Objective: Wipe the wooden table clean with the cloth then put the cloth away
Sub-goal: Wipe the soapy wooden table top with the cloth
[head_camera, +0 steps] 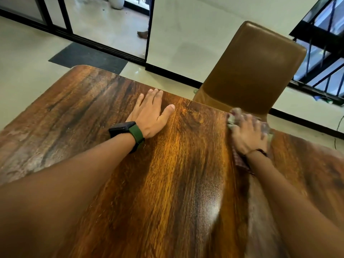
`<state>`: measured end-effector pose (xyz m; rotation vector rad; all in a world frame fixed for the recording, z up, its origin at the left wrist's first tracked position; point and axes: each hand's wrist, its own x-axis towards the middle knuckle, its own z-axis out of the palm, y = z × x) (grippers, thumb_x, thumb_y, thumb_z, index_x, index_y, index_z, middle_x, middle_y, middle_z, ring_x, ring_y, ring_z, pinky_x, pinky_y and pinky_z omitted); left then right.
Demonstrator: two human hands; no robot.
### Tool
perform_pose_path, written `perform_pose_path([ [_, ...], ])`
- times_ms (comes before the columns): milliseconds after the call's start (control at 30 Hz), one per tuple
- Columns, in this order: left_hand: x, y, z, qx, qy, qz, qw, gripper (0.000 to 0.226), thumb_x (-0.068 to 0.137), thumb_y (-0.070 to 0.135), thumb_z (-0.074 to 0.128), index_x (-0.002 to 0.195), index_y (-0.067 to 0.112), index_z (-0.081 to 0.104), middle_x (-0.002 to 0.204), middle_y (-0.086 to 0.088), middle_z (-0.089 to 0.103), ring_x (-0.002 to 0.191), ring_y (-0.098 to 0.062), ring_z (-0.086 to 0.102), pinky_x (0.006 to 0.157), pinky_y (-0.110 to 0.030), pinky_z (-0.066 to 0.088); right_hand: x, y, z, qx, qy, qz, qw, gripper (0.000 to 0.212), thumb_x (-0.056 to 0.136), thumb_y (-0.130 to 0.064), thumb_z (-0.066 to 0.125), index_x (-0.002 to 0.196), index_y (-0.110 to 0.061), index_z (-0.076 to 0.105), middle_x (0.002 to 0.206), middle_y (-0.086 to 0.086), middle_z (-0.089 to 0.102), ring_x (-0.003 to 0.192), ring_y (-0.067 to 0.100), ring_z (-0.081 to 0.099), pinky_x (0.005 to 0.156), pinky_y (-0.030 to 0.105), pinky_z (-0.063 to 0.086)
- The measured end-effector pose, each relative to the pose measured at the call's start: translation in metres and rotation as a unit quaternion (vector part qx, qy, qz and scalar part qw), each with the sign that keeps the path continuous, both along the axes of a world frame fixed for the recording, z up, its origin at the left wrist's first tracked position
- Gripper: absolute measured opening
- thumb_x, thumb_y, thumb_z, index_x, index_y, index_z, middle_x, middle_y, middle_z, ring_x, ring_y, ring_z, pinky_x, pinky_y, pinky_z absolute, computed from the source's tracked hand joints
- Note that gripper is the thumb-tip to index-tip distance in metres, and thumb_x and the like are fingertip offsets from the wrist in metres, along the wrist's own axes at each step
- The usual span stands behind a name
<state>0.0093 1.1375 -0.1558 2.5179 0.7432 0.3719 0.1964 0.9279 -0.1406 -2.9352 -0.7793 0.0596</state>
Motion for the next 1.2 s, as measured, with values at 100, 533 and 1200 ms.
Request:
perform_pose_path([
  [100,-0.001,-0.003,-0.001,0.003,-0.005,-0.013,1.0,0.081,0.082,0.057,0.007,0.146,0.009,0.012,0.155,-0.009,0.013,0.143,-0.016,0.005,0.116,-0.035,-0.003,-0.055,0.075,-0.007,0.003,-0.004,0.112,0.994,0.061,0.094,-0.046,0.018,0.151,-0.025,0.011,0.16,0.0,0.003,0.145,0.025,0.002,0.116,0.055,0.005],
  [533,-0.028,-0.02,0.009,-0.117,-0.08,0.032,0.989,0.076,0.082,0.05,0.017,0.145,0.008,0.016,0.155,-0.011,0.014,0.143,-0.019,0.007,0.115,-0.034,-0.002,-0.13,0.094,-0.006,0.035,0.035,0.165,0.985,0.054,0.099,-0.046,0.02,0.151,-0.033,0.007,0.159,-0.008,-0.005,0.146,0.019,-0.009,0.115,0.051,-0.006],
  [1200,-0.087,-0.085,0.005,-0.092,-0.025,-0.098,0.991,0.076,0.081,0.052,0.014,0.144,0.009,0.024,0.152,-0.008,0.023,0.142,-0.017,0.013,0.114,-0.029,0.001,-0.214,-0.006,-0.003,0.008,0.035,0.033,0.999,0.064,0.086,-0.054,0.004,0.149,-0.04,0.0,0.157,-0.015,-0.012,0.144,0.013,-0.016,0.114,0.049,-0.009],
])
